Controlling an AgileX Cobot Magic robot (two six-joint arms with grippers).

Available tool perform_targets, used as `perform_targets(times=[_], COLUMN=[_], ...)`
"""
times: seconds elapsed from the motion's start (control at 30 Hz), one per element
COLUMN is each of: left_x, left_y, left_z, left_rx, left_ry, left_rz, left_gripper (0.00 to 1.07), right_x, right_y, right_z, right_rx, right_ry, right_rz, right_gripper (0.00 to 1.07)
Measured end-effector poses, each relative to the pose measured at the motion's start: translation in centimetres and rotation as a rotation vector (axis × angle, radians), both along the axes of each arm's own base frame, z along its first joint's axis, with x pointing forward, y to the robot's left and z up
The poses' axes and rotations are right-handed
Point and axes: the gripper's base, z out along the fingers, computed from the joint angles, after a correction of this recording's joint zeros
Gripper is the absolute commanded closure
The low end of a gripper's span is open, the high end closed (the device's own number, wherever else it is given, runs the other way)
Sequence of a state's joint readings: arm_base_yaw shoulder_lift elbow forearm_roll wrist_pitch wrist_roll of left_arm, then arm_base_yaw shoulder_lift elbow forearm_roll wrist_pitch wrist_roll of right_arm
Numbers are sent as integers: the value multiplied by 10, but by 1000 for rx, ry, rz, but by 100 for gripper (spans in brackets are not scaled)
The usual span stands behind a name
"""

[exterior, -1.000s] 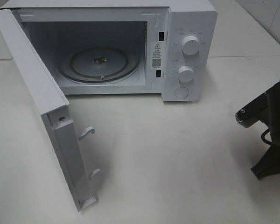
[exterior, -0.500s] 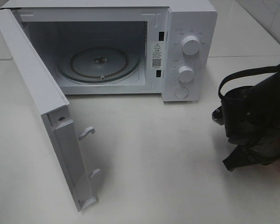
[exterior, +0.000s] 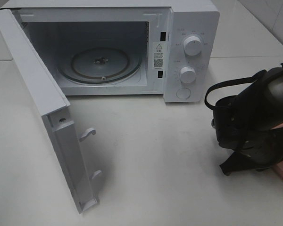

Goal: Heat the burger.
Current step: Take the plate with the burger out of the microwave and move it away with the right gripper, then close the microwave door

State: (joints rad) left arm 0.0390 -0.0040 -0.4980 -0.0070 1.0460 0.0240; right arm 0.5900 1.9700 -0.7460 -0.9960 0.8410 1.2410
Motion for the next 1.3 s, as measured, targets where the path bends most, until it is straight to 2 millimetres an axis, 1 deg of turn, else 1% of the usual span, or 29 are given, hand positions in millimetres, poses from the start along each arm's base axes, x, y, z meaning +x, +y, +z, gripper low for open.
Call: perform_targets(times=[0.1,0.17,0.2,0.27,0.3,0.33,0.37,0.4,0.43,0.47,0.5,0.6,0.63,0.73,0.8,0.83,0.87,0.9,0.93,0.97,1.0,1.03,1.07,1.1,1.17,1.2,1.23,1.27,1.3], left_x=[0,0,0,0,0,0,0,0,0,0,0,0,0,0,0,0,0,0,0,0,0,0,0,0,0,0,0,0,0], left_y=[0,0,0,0,0,0,0,0,0,0,0,0,0,0,0,0,0,0,0,0,0,0,0,0,0,0,0,0,0], left_z=[0,0,0,0,0,0,0,0,0,0,0,0,0,0,0,0,0,0,0,0,0,0,0,0,0,0,0,0,0], left_rx=[0,0,0,0,0,0,0,0,0,0,0,0,0,0,0,0,0,0,0,0,0,0,0,0,0,0,0,0,0], left_ry=[0,0,0,0,0,0,0,0,0,0,0,0,0,0,0,0,0,0,0,0,0,0,0,0,0,0,0,0,0], left_rz=[0,0,0,0,0,0,0,0,0,0,0,0,0,0,0,0,0,0,0,0,0,0,0,0,0,0,0,0,0], left_gripper=[3,3,3,3,3,3,3,3,3,3,3,3,3,3,3,3,3,3,3,3,3,3,3,3,3,3,3,3,3], right_x=[0,1,1,1,1,1,0,0,0,0,0,0,0,0,-2,-2,-4,-5,-5,-7,-7,-9,-10,-10,-19,-19,-22,-22,-31], right_y=[0,0,0,0,0,0,0,0,-1,-1,0,2,3,4,6,6,7,7,7,7,7,8,8,8,7,7,6,6,4], right_z=[-1,-1,-1,-1,-1,-1,-1,-1,-1,-1,2,8,13,16,28,28,37,42,42,54,54,67,73,73,99,99,106,106,121], right_rx=[-4,-5,-5,-6,-6,-5,-8,-8,-11,-11,-4,34,71,91,132,132,157,166,166,195,195,228,242,242,297,297,310,310,344], right_ry=[-3,-4,-4,-5,-5,-4,-2,-2,4,4,2,-12,-22,-22,-22,-22,-16,-12,-12,-15,-15,-27,-29,-29,-23,-23,-19,-19,-8], right_rz=[1,3,3,7,7,4,3,3,-1,-1,-1,-12,-13,-8,4,4,20,31,31,58,58,86,101,101,186,186,213,213,254], right_gripper=[96,92,92,83,83,74,70,70,62,62,57,53,52,51,48,48,42,38,38,30,30,24,22,22,21,21,22,22,22])
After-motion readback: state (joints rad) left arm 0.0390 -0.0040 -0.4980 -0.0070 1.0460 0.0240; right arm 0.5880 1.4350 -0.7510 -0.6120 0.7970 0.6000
